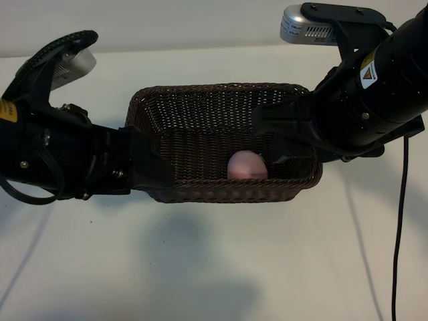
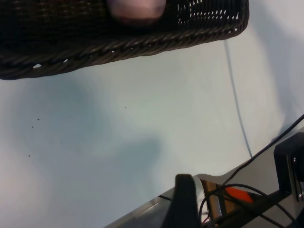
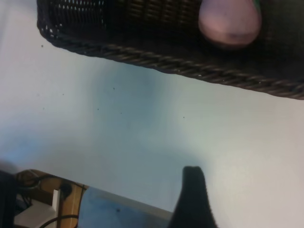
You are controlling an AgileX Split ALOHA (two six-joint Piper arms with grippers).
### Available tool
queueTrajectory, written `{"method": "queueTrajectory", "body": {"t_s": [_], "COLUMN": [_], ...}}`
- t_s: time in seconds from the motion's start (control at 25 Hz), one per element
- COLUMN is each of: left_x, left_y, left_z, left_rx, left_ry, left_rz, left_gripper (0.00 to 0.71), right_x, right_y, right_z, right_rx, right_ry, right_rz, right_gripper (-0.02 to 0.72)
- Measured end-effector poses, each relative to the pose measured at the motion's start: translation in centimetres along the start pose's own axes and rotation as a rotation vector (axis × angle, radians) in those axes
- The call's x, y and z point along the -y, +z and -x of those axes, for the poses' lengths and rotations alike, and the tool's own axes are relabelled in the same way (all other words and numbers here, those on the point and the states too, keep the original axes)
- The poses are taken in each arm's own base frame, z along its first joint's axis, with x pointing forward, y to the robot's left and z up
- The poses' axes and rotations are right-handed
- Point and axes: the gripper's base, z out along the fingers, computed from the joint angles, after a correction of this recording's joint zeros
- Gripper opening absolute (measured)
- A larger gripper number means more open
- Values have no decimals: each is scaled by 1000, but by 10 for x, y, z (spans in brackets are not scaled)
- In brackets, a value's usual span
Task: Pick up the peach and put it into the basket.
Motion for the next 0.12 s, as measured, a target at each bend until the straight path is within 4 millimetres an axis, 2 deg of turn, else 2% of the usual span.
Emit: {"method": "queueTrajectory", "body": {"t_s": [0.12], "left_x": [0], "left_y": [0], "left_z": [0], "left_rx": [0], "left_ry": [0], "left_rz": [0], "left_gripper": [587], "right_x": [0], "right_y": [0], "right_z": [0], "right_rx": [0], "right_ry": [0], "right_rz": [0], "right_gripper": [537]}}
